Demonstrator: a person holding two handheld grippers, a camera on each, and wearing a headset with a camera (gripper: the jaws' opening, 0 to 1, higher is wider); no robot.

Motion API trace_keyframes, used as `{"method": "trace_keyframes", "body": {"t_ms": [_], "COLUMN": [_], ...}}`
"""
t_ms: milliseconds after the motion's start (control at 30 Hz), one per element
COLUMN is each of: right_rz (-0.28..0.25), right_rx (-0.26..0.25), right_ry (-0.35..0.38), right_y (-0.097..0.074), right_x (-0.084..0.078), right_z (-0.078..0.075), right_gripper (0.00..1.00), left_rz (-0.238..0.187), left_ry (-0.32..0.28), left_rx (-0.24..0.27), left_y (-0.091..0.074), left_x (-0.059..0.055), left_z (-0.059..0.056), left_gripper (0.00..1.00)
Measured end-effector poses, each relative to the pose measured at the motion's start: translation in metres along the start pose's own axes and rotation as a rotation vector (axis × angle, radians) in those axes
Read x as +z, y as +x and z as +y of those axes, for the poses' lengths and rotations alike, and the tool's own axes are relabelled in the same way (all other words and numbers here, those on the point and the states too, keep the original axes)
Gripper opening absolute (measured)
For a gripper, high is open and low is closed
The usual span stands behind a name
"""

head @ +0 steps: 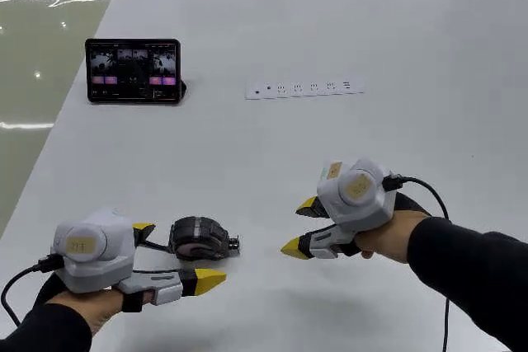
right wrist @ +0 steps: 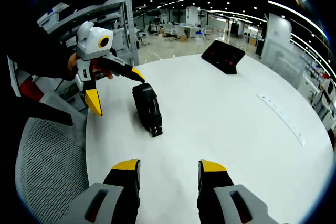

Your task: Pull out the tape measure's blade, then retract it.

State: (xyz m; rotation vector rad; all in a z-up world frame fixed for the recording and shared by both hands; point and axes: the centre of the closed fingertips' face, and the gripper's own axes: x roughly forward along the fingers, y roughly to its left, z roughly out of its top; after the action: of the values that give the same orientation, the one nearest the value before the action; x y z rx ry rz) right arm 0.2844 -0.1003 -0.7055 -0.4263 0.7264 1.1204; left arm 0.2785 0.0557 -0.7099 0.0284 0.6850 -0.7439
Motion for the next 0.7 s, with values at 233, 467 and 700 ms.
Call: {"method": "trace_keyframes", "body": {"t_ms": [233,467,700], "right_rz": [-0.054,-0.065,-0.071], "right_rx": [-0.002,-0.018,-0.027], "right_ry": [0.003,0.023,0.064], "right_y": [-0.014,-0.025,-0.039], "right_x": [-0.008,-0.024,-0.043], "right_z": [0.001,-0.001,-0.002], "right_gripper": [0.48,0.60,0.66], "left_rz": [-0.020,-0.041,0.021], "left_ry": [-0.025,-0.022,0.101], "left_rx": [-0.003,-0.006,0.009], "left_y": [-0.010,-0.022,-0.034], "left_x": [0.000,0.002,-0.013], "left_z": [0.005,0.010,0.013], "left_gripper": [0.99,0.99,0.99]}}
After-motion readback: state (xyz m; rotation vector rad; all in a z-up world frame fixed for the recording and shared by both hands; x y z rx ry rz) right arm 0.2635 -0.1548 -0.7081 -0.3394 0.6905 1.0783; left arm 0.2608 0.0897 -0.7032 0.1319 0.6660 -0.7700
